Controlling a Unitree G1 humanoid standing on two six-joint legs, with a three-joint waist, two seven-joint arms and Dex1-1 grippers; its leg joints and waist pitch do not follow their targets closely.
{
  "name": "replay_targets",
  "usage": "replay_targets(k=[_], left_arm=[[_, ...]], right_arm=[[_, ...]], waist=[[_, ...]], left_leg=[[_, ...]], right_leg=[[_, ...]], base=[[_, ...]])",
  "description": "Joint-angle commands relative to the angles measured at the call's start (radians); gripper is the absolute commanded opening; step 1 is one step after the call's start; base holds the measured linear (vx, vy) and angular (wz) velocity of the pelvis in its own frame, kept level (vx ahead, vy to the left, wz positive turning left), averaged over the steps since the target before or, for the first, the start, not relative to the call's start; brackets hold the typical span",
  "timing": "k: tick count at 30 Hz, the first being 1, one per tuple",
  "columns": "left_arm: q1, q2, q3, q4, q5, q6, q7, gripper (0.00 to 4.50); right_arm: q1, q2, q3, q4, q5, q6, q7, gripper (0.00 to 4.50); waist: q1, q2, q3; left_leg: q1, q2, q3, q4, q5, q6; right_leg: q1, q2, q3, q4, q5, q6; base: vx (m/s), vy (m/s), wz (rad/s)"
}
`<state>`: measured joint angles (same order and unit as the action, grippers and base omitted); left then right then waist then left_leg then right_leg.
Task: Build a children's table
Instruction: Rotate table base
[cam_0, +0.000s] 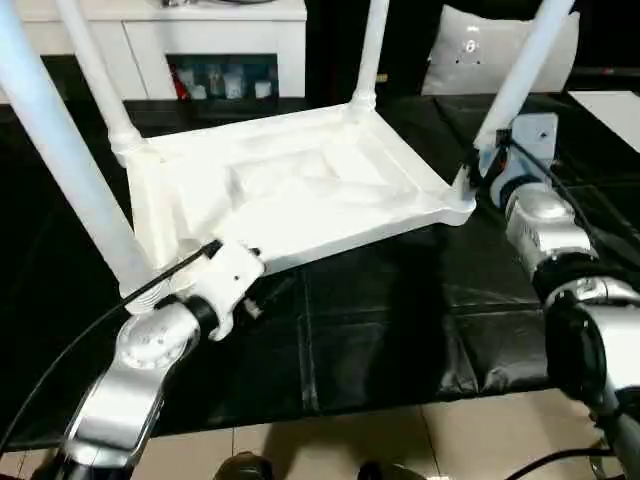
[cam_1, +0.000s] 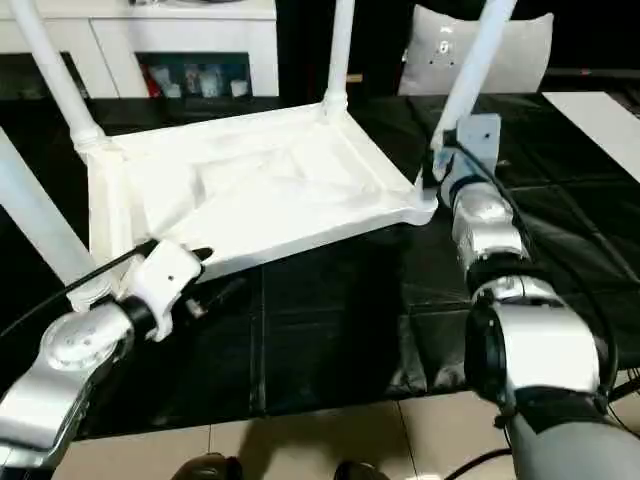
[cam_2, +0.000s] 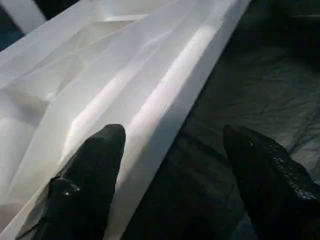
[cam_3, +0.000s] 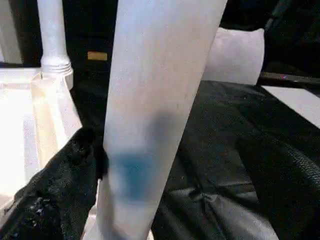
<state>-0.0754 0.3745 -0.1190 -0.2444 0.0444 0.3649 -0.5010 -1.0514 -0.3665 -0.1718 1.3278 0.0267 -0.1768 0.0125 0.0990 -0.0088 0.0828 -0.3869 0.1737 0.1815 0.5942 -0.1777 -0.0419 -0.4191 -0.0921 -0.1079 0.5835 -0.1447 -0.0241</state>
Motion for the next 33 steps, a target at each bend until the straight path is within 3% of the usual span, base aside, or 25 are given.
replay_targets(k=[1, 2, 3, 4, 7, 8, 9, 10, 11, 12, 14, 16, 17, 18, 19, 23, 24, 25, 26, 27, 28, 29, 32, 33], left_arm=[[0.022, -0.021, 0.031, -0.023, 0.008, -0.039, 0.050, 3.50], [0.023, -0.024, 0.034, -0.023, 0.008, -0.043, 0.055, 3.50], [0.029, -0.033, 0.045, -0.026, 0.005, -0.056, 0.072, 3.50], [0.039, -0.049, 0.061, -0.037, -0.006, -0.070, 0.090, 3.50], [0.047, -0.061, 0.071, -0.049, -0.014, -0.078, 0.102, 3.50], [0.064, -0.079, 0.085, -0.073, -0.028, -0.096, 0.116, 3.50], [0.071, -0.085, 0.090, -0.082, -0.033, -0.103, 0.121, 3.50], [0.082, -0.093, 0.097, -0.100, -0.044, -0.113, 0.125, 3.50], [0.088, -0.097, 0.102, -0.108, -0.049, -0.118, 0.128, 3.50], [0.093, -0.101, 0.107, -0.117, -0.055, -0.126, 0.133, 3.50], [0.092, -0.103, 0.110, -0.115, -0.063, -0.136, 0.136, 3.50], [0.090, -0.106, 0.111, -0.107, -0.065, -0.146, 0.137, 3.50], [0.081, -0.105, 0.110, -0.103, -0.064, -0.122, 0.137, 3.50], [0.064, -0.103, 0.103, -0.097, -0.060, -0.087, 0.134, 3.50], [0.057, -0.103, 0.099, -0.096, -0.058, -0.078, 0.133, 3.50], [-0.011, -0.105, 0.067, -0.052, -0.053, -0.040, 0.121, 3.50], [-0.024, -0.111, 0.058, -0.038, -0.055, -0.043, 0.116, 3.50], [-0.034, -0.123, 0.048, -0.024, -0.061, -0.050, 0.112, 3.50], [-0.034, -0.123, 0.048, -0.024, -0.061, -0.050, 0.112, 3.50], [-0.037, -0.143, 0.027, -0.010, -0.088, -0.060, 0.089, 3.50], [-0.036, -0.149, 0.019, -0.008, -0.103, -0.059, 0.078, 3.50], [-0.032, -0.150, 0.011, -0.008, -0.112, -0.059, 0.065, 3.50], [-0.041, -0.148, -0.007, 0.007, -0.154, -0.062, 0.016, 3.50], [-0.045, -0.140, -0.014, 0.018, -0.166, -0.066, -0.011, 3.50]], right_arm=[[0.029, -0.043, -0.044, -0.001, 0.017, -0.050, -0.053, 4.50], [0.033, -0.044, -0.046, -0.002, 0.018, -0.055, -0.056, 4.50], [0.050, -0.048, -0.058, -0.007, 0.029, -0.070, -0.059, 4.50], [0.079, -0.053, -0.071, -0.017, 0.043, -0.092, -0.056, 4.50], [0.099, -0.055, -0.081, -0.026, 0.053, -0.107, -0.047, 4.50], [0.147, -0.056, -0.089, -0.055, 0.062, -0.137, -0.032, 4.50], [0.165, -0.055, -0.092, -0.067, 0.067, -0.148, -0.025, 4.50], [0.198, -0.047, -0.095, -0.097, 0.076, -0.159, 0.000, 4.50], [0.217, -0.042, -0.095, -0.117, 0.081, -0.164, 0.015, 4.50], [0.254, -0.026, -0.092, -0.161, 0.090, -0.167, 0.056, 4.50], [0.284, -0.010, -0.084, -0.195, 0.096, -0.164, 0.099, 4.50], [0.293, -0.003, -0.083, -0.203, 0.095, -0.166, 0.115, 4.50], [0.369, 0.022, -0.057, -0.320, 0.114, -0.123, 0.171, 4.50], [0.484, 0.057, -0.012, -0.506, 0.145, -0.057, 0.242, 4.50], [0.519, 0.067, 0.003, -0.564, 0.159, -0.029, 0.265, 4.50], [0.613, 0.089, 0.051, -0.750, 0.200, 0.064, 0.282, 4.50], [0.639, 0.097, 0.062, -0.803, 0.209, 0.090, 0.279, 4.50], [0.670, 0.105, 0.074, -0.862, 0.215, 0.120, 0.265, 4.50], [0.670, 0.105, 0.074, -0.862, 0.215, 0.120, 0.265, 4.50], [0.730, 0.121, 0.092, -0.972, 0.233, 0.173, 0.248, 4.50], [0.763, 0.128, 0.094, -1.041, 0.238, 0.214, 0.246, 4.50], [0.792, 0.131, 0.096, -1.095, 0.241, 0.248, 0.250, 4.50], [0.873, 0.118, 0.124, -1.246, 0.282, 0.329, 0.303, 4.50], [0.895, 0.110, 0.130, -1.280, 0.311, 0.358, 0.326, 4.50]], waist=[[-0.002, 0.001, -0.077], [0.000, -0.001, -0.076], [0.007, 0.008, -0.084], [0.010, 0.003, -0.081], [0.017, 0.008, -0.085], [0.018, 0.028, -0.090], [0.017, 0.019, -0.085], [0.018, 0.016, -0.089], [0.018, 0.016, -0.088], [0.018, 0.023, -0.088], [0.016, 0.020, -0.086], [0.000, 0.016, -0.086], [-0.004, 0.016, -0.084], [-0.005, 0.015, -0.080], [-0.007, 0.017, -0.082], [-0.024, 0.016, -0.083], [-0.029, 0.027, -0.079], [-0.033, 0.026, -0.080], [-0.033, 0.026, -0.080], [-0.041, 0.033, -0.080], [-0.039, 0.032, -0.081], [-0.039, 0.040, -0.083], [-0.042, 0.043, -0.087], [-0.046, 0.040, -0.088]], left_leg=[[0.020, 0.054, -0.014, -0.068, -0.253, 0.036], [0.022, 0.054, -0.013, -0.067, -0.254, 0.035], [0.023, 0.053, -0.014, -0.065, -0.248, 0.033], [0.025, 0.053, -0.012, -0.065, -0.263, 0.033], [0.025, 0.055, -0.014, -0.065, -0.274, 0.022], [0.027, 0.056, -0.016, -0.063, -0.278, 0.015], [0.028, 0.058, -0.014, -0.065, -0.305, 0.011], [0.026, 0.055, -0.015, -0.065, -0.313, 0.013], [0.025, 0.052, -0.014, -0.064, -0.313, 0.019], [0.024, 0.052, -0.016, -0.064, -0.319, 0.021], [0.023, 0.051, -0.015, -0.065, -0.336, 0.024], [0.016, 0.049, -0.021, -0.066, -0.353, 0.023], [0.017, 0.047, -0.019, -0.065, -0.361, 0.026], [0.019, 0.047, -0.019, -0.066, -0.367, 0.029], [0.017, 0.050, -0.025, -0.071, -0.359, 0.032], [0.016, 0.048, -0.030, -0.071, -0.367, 0.023], [0.019, 0.046, -0.029, -0.072, -0.385, 0.020], [0.025, 0.043, -0.028, -0.069, -0.392, 0.019], [0.025, 0.043, -0.028, -0.069, -0.392, 0.019], [0.020, 0.041, -0.030, -0.069, -0.389, 0.018], [0.026, 0.042, -0.029, -0.069, -0.384, 0.020], [0.027, 0.044, -0.030, -0.070, -0.388, 0.019], [0.022, 0.047, -0.033, -0.075, -0.393, 0.020], [0.016, 0.049, -0.035, -0.079, -0.382, 0.027]], right_leg=[[0.051, -0.062, 0.053, -0.049, -0.246, -0.195], [0.049, -0.061, 0.054, -0.051, -0.244, -0.194], [0.051, -0.059, 0.053, -0.045, -0.234, -0.195], [0.048, -0.058, 0.053, -0.049, -0.240, -0.190], [0.051, -0.058, 0.053, -0.048, -0.237, -0.184], [0.051, -0.058, 0.053, -0.045, -0.227, -0.185], [0.048, -0.056, 0.052, -0.055, -0.229, -0.179], [0.053, -0.055, 0.051, -0.052, -0.230, -0.177], [0.054, -0.053, 0.052, -0.053, -0.233, -0.173], [0.054, -0.055, 0.052, -0.054, -0.257, -0.171], [0.053, -0.055, 0.052, -0.063, -0.290, -0.156], [0.056, -0.056, 0.048, -0.066, -0.357, -0.142], [0.054, -0.054, 0.048, -0.070, -0.377, -0.136], [0.051, -0.054, 0.051, -0.078, -0.416, -0.104], [0.053, -0.055, 0.053, -0.078, -0.430, -0.086], [0.050, -0.054, 0.048, -0.085, -0.487, -0.078], [0.045, -0.051, 0.046, -0.095, -0.519, -0.064], [0.041, -0.051, 0.047, -0.099, -0.538, -0.050], [0.041, -0.051, 0.047, -0.099, -0.538, -0.050], [0.044, -0.052, 0.044, -0.102, -0.564, -0.036], [0.039, -0.049, 0.047, -0.106, -0.562, -0.026], [0.038, -0.050, 0.048, -0.104, -0.554, -0.030], [0.044, -0.048, 0.047, -0.103, -0.518, -0.032], [0.050, -0.047, 0.048, -0.100, -0.476, -0.044]], base=[[0.000, 0.000, 0.00], [0.000, 0.000, 0.00], [0.000, 0.000, 0.00], [0.000, 0.000, 0.00], [0.000, 0.000, 0.00], [0.000, 0.000, 0.00], [0.000, 0.000, 0.00], [0.000, 0.000, 0.00], [0.000, 0.000, 0.00], [0.000, 0.000, 0.00], [0.000, 0.000, 0.00], [0.000, 0.000, 0.00], [0.000, 0.000, 0.00], [0.000, 0.000, 0.00], [0.000, 0.000, 0.00], [0.000, 0.000, 0.00], [0.000, 0.000, 0.00], [0.000, 0.000, 0.00], [0.000, 0.000, 0.00], [0.000, 0.000, 0.00], [0.000, 0.000, 0.00], [0.000, 0.000, 0.00], [0.000, 0.000, 0.00], [0.000, 0.000, 0.00]])
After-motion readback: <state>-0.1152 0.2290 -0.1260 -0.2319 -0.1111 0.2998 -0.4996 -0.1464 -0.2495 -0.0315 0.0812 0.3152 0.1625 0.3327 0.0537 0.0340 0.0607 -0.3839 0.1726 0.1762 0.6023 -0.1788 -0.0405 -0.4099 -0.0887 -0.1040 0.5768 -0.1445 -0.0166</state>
